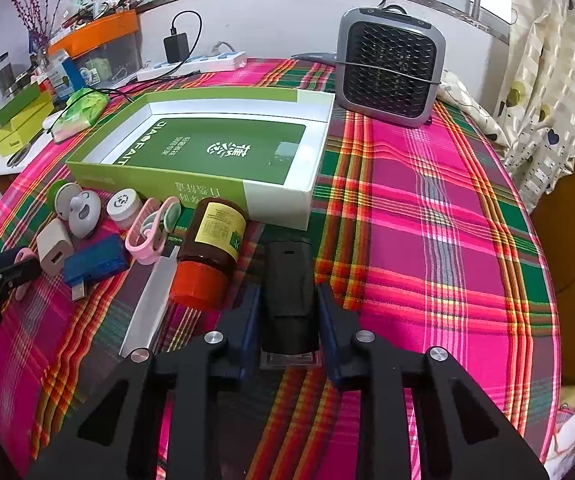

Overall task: Organize rigid objects
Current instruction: 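Close left gripper on pink-grey clip while right gripper closes on black flashlight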

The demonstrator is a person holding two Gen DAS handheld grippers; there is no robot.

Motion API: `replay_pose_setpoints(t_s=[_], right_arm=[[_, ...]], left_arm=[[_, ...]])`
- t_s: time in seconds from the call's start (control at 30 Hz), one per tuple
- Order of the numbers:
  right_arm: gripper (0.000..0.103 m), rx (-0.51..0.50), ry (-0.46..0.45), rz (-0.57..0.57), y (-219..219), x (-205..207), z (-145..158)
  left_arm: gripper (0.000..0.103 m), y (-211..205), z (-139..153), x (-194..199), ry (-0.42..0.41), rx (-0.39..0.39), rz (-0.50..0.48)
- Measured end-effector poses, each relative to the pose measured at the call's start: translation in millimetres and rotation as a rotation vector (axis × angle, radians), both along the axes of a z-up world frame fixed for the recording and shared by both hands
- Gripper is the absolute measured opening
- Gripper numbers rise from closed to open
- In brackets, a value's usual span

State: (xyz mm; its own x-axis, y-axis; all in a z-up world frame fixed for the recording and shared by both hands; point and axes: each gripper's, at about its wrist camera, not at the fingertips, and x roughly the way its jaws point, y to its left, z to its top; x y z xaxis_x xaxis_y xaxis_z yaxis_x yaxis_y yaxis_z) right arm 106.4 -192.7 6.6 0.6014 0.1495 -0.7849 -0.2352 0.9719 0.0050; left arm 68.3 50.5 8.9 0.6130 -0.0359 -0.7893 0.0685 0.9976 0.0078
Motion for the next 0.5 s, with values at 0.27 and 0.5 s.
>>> replay_pose_setpoints(t_s=[0.27,0.5], right_arm=[[0.029,0.003,0.0,-0.01,-1,-3,2],[0.029,0.01,-0.015,-0.021,-2,-7,8]], left_arm=[[0.017,2,5,0,-0.01,-0.012,0.003],[0.017,5,12,0,-0.027,-0.015,0.001]])
